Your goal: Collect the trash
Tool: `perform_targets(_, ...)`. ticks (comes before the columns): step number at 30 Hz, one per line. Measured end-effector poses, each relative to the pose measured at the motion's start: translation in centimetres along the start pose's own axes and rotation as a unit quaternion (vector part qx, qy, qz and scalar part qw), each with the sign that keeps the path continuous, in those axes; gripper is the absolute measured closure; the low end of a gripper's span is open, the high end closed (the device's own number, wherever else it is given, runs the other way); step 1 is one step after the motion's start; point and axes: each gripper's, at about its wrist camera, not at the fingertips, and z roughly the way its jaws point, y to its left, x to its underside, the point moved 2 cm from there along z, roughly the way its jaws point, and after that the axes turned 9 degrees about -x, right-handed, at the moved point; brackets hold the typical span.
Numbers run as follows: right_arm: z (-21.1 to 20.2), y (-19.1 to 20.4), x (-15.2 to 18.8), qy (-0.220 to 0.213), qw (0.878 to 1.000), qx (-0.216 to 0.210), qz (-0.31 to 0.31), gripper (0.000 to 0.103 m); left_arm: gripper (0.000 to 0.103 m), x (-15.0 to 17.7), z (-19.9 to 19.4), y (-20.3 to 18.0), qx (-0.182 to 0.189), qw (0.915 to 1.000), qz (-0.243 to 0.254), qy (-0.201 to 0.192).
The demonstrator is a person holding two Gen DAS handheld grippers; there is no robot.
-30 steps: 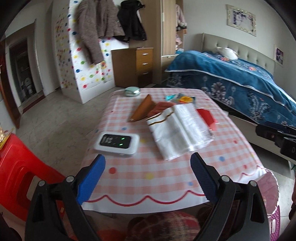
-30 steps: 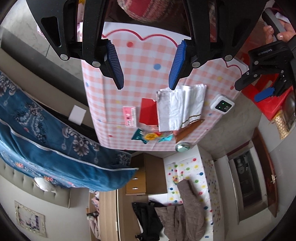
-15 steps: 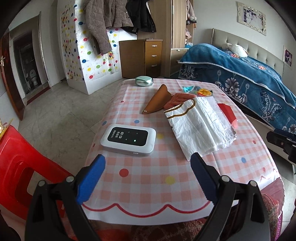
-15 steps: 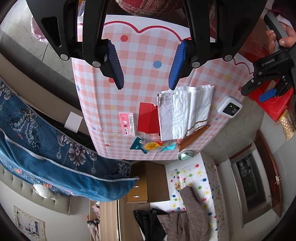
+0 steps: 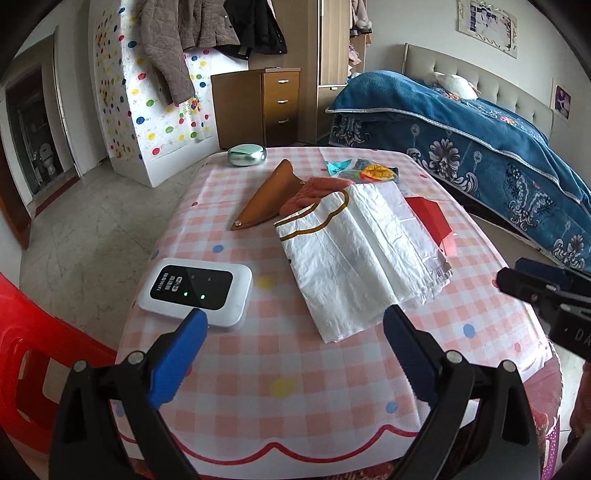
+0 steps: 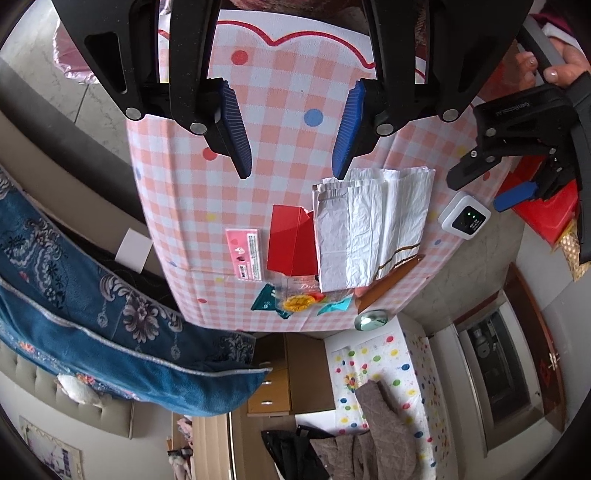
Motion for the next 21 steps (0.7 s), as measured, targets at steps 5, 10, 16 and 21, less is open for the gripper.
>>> perform_targets(5, 2.4, 0.9, -0.6, 0.017, 1.000, -0.024, -0.008, 0.065, 0.010, 0.2, -0.3, 1.7, -0.033, 0.9994, 0.001, -0.009)
perform_targets(10, 4.5, 1.4, -1.1, 0.026, 0.999, -0.028, -0.008, 0.059, 0.010, 0.5, -0.5, 3.8, -0.043, 0.9990, -0.010, -0.007)
perform_targets(16, 6.8, 0.7, -1.9, 0.050, 0.997, -0.042, 0.030, 0.054, 0.010, 0.9, -0.4, 4.5, -0.040, 0.9991, -0.014, -0.006)
perform_targets(21, 6.1, 1.1, -2.1, 0.039, 0.997, -0.052, 0.036, 0.073, 0.010, 1.0, -0.5, 4.6, -0.036, 0.9992, -0.016, -0.006)
